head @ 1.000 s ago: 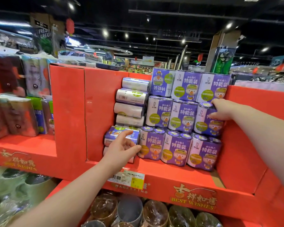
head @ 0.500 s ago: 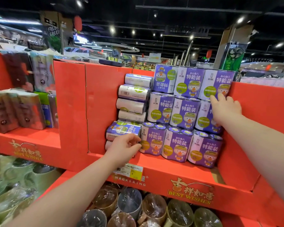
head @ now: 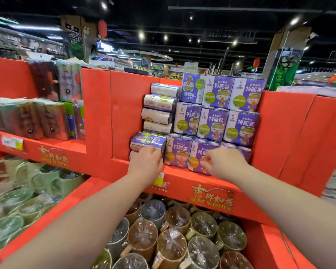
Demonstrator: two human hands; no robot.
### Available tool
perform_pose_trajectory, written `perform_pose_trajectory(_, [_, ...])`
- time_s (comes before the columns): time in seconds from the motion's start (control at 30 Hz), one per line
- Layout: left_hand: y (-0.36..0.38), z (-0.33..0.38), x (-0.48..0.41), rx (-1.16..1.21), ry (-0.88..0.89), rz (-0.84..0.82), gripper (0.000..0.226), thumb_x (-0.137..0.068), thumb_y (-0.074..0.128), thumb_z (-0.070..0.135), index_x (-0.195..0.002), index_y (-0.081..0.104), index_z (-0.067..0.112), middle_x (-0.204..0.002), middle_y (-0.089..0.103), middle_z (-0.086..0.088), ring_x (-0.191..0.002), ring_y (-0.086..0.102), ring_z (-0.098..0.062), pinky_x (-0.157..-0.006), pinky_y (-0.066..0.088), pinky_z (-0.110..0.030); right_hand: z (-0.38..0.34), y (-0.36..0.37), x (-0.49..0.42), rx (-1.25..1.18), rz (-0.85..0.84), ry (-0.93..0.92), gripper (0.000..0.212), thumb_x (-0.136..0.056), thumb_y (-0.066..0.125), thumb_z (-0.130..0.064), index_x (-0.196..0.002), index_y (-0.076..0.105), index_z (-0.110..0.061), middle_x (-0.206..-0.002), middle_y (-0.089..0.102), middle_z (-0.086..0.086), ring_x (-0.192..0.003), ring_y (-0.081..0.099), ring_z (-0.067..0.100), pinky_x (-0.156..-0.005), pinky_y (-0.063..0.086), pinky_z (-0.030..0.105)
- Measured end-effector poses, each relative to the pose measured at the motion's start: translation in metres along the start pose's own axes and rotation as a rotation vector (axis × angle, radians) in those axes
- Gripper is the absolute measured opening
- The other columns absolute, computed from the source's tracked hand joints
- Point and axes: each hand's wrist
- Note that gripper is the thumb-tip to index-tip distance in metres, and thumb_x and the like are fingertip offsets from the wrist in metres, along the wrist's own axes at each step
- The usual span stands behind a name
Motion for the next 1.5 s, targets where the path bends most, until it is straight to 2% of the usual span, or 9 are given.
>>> perform_pose_trajectory(0.1, [-0.008, -0.003, 0.024, -0.060, 0.054, 0.056, 0.017, -0.074, 0.063, 0.023, -0.081, 0.068, 0.007, -0.088, 0.064, -0.013, -0.074, 0.062, -0.037, -0.055, 0.049, -0.043, -0.019, 0.001, 0.016, -0.007, 0.034, -0.074, 0.037, -0.097, 0.040, -0.044, -0.119, 0.058, -0.021, -0.123, 0.061, 0.004, -0.115, 0.057, 0.027, -0.091, 0.044, 0.037])
perform_pose_trajectory(0.27, [-0.023, -0.014, 0.072, -0.150, 0.016, -0.052, 0.033, -0.089, 0.052, 0.034, -0.113, 0.057, 0.012, -0.119, 0.054, -0.007, -0.111, 0.050, -0.031, -0.078, 0.043, -0.038, -0.057, 0.003, 0.045, -0.008, 0.110, -0.176, 0.037, -0.094, 0.045, -0.040, -0.122, 0.056, -0.019, -0.124, 0.057, 0.004, -0.118, 0.052, 0.028, -0.096, 0.041, 0.038])
perform_pose_trajectory(0.37, [-0.037, -0.028, 0.105, -0.205, 0.010, -0.103, 0.038, -0.090, 0.049, 0.039, -0.119, 0.051, 0.016, -0.121, 0.051, -0.004, -0.113, 0.048, -0.028, -0.087, 0.040, -0.036, -0.086, 0.005, 0.064, -0.044, 0.120, -0.255, 0.037, -0.095, 0.045, -0.041, -0.124, 0.055, -0.020, -0.123, 0.056, 0.003, -0.116, 0.052, 0.027, -0.093, 0.042, 0.036])
perform_pose_trajectory(0.5, [-0.057, -0.061, 0.162, -0.205, -0.037, -0.171, 0.040, -0.087, 0.047, 0.043, -0.116, 0.053, 0.016, -0.116, 0.051, -0.006, -0.112, 0.049, -0.030, -0.087, 0.040, -0.039, -0.141, 0.003, 0.093, -0.130, 0.070, -0.356, 0.032, -0.095, 0.044, -0.038, -0.120, 0.057, -0.022, -0.120, 0.058, 0.001, -0.112, 0.054, 0.025, -0.088, 0.043, 0.034])
perform_pose_trajectory(0.73, [-0.123, -0.145, 0.276, -0.270, -0.281, -0.228, 0.055, -0.085, 0.038, 0.047, -0.130, 0.048, 0.017, -0.132, 0.047, -0.005, -0.121, 0.045, -0.028, -0.096, 0.040, -0.038, -0.264, 0.008, 0.154, -0.161, -0.035, -0.548, 0.034, -0.093, 0.043, -0.038, -0.119, 0.056, -0.021, -0.122, 0.058, 0.003, -0.117, 0.054, 0.026, -0.091, 0.044, 0.035])
perform_pose_trajectory(1.0, [-0.189, -0.234, 0.436, -0.312, -0.539, -0.330, 0.048, -0.087, 0.048, 0.044, -0.127, 0.049, 0.018, -0.124, 0.050, -0.005, -0.119, 0.047, -0.029, -0.095, 0.042, -0.040, -0.416, -0.010, 0.221, -0.211, -0.133, -0.731, 0.034, -0.093, 0.045, -0.038, -0.120, 0.055, -0.020, -0.124, 0.056, 0.006, -0.119, 0.053, 0.028, -0.095, 0.043, 0.037])
perform_pose_trajectory(1.1, [-0.211, -0.256, 0.495, -0.352, -0.672, -0.393, 0.047, -0.086, 0.047, 0.046, -0.123, 0.049, 0.017, -0.121, 0.050, -0.006, -0.115, 0.049, -0.030, -0.089, 0.043, -0.039, -0.472, -0.030, 0.240, -0.230, -0.126, -0.821, 0.035, -0.094, 0.044, -0.038, -0.123, 0.054, -0.019, -0.128, 0.054, 0.006, -0.121, 0.052, 0.028, -0.096, 0.043, 0.037])
perform_pose_trajectory(1.3, [-0.243, -0.286, 0.580, -0.404, -0.925, -0.499, 0.046, -0.091, 0.047, 0.046, -0.129, 0.043, 0.021, -0.128, 0.046, -0.004, -0.121, 0.044, -0.028, -0.095, 0.039, -0.040, -0.571, -0.089, 0.259, -0.319, -0.055, -0.998, 0.038, -0.094, 0.045, -0.035, -0.129, 0.052, -0.022, -0.133, 0.053, 0.005, -0.126, 0.048, 0.027, -0.095, 0.043, 0.039])
perform_pose_trajectory(1.5, [-0.259, -0.317, 0.632, -0.400, -1.078, -0.542, 0.043, -0.092, 0.047, 0.043, -0.127, 0.044, 0.018, -0.128, 0.046, -0.006, -0.121, 0.044, -0.028, -0.098, 0.038, -0.038, -0.663, -0.139, 0.250, -0.414, 0.042, -1.099, 0.035, -0.092, 0.048, -0.035, -0.124, 0.057, -0.022, -0.127, 0.058, 0.005, -0.115, 0.056, 0.029, -0.090, 0.048, 0.038])
Point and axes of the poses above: each hand's wrist, its own x-axis away from the middle knuckle, its own y-axis out of the palm, z = x × y
